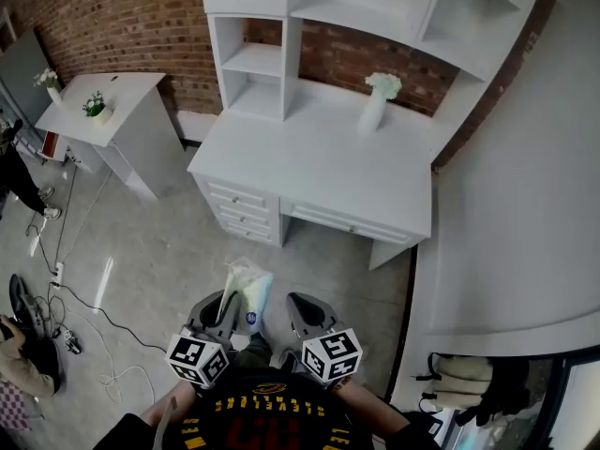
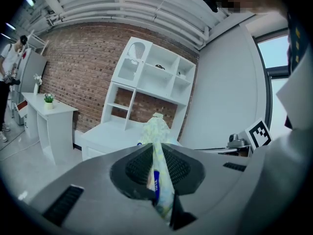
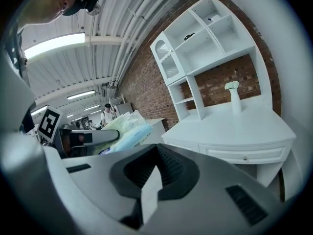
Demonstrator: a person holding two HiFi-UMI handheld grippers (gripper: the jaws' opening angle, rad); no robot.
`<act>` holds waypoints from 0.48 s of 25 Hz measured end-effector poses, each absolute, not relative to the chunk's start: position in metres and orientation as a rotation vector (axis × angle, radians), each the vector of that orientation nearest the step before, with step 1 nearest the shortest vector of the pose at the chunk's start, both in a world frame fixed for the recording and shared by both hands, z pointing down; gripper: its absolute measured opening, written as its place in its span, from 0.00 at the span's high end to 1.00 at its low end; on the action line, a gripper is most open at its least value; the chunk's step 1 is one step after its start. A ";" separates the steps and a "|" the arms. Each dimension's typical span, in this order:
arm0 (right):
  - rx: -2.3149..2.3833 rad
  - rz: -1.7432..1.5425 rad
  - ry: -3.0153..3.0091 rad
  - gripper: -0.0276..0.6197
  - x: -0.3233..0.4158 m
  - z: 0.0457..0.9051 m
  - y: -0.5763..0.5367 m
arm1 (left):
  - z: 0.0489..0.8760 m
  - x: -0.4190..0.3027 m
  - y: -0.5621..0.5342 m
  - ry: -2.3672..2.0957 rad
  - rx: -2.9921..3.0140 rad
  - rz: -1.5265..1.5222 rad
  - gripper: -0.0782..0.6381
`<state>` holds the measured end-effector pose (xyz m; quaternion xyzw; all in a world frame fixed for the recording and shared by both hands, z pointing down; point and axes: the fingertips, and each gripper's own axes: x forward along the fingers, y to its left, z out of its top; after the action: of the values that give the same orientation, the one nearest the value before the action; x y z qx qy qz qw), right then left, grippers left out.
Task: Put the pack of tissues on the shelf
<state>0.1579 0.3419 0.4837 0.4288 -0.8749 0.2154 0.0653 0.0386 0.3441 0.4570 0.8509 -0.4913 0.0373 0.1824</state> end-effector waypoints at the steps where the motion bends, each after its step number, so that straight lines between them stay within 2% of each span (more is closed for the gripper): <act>1: 1.303 0.645 -2.633 0.96 0.156 0.483 0.332 | 0.456 0.036 0.333 -1.378 2.406 0.099 0.84; 12: 1.363 0.635 -2.585 0.96 0.113 0.475 0.241 | 0.453 -0.020 0.228 -1.371 2.417 0.054 0.84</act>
<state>0.1125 0.2407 0.4745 0.4545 -0.8619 0.2117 0.0756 -0.0202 0.2278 0.4528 0.8554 -0.4853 0.0193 0.1803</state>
